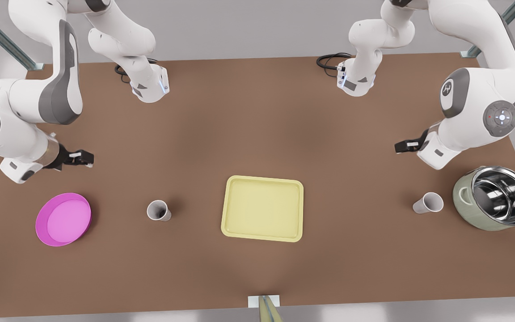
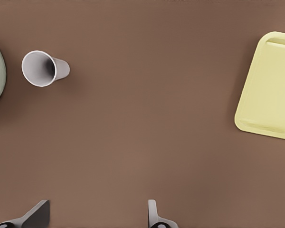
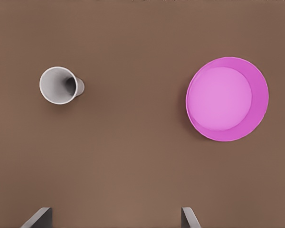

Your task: Use both arms to respectively pick up the white IKEA cups from the middle-left and middle-right positions, then place the white IKEA cups onto the middle-middle tray, ensuring that the cups remain upright and do not tip over

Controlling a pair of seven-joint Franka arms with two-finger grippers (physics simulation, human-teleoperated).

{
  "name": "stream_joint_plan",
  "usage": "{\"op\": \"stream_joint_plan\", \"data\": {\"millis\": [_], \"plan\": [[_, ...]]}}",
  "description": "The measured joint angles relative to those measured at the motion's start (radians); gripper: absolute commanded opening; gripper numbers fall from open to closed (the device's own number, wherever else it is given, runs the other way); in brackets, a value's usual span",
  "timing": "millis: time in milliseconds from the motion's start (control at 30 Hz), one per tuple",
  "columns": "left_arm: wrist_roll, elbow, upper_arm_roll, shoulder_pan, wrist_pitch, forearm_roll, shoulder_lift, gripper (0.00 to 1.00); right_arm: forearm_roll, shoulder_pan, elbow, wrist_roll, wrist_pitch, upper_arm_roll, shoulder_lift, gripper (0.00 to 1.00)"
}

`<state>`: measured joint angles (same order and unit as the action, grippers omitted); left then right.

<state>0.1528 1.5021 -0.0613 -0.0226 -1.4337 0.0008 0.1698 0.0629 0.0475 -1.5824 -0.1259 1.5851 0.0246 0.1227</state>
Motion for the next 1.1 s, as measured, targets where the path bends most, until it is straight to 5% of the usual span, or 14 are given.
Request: {"op": "stream_joint_plan", "data": {"millis": [100,467,967,1000,1033,1100], "plan": [[0.000,0.000,0.004,-0.001,-0.013,-0.002,0.021,1.00,-0.002,0.000,0.002,-0.007,0.019,0.001,0.007,1.00],[-0.119,-0.102,0.084,0.143,-0.402,-0.004,0.448,1.00,-0.051,-0.040,0.047,-0.022,0.188,0.003,0.307,1.00],[-0.212,-0.033,0.132,0.167,-0.503,-0.003,0.561,1.00,-0.054,-0.128,0.016,0.014,0.488,0.003,0.492,1.00],[-0.216,-0.033,0.132,0.167,-0.503,-0.004,0.565,0.92,-0.054,-0.131,0.014,0.018,0.499,0.003,0.498,1.00],[-0.218,-0.033,0.132,0.165,-0.503,-0.004,0.567,0.68,-0.054,-0.133,0.013,0.021,0.509,0.003,0.503,1.00],[-0.223,-0.035,0.132,0.164,-0.504,-0.002,0.569,0.41,-0.055,-0.135,0.007,0.027,0.525,0.003,0.512,1.00]]}}
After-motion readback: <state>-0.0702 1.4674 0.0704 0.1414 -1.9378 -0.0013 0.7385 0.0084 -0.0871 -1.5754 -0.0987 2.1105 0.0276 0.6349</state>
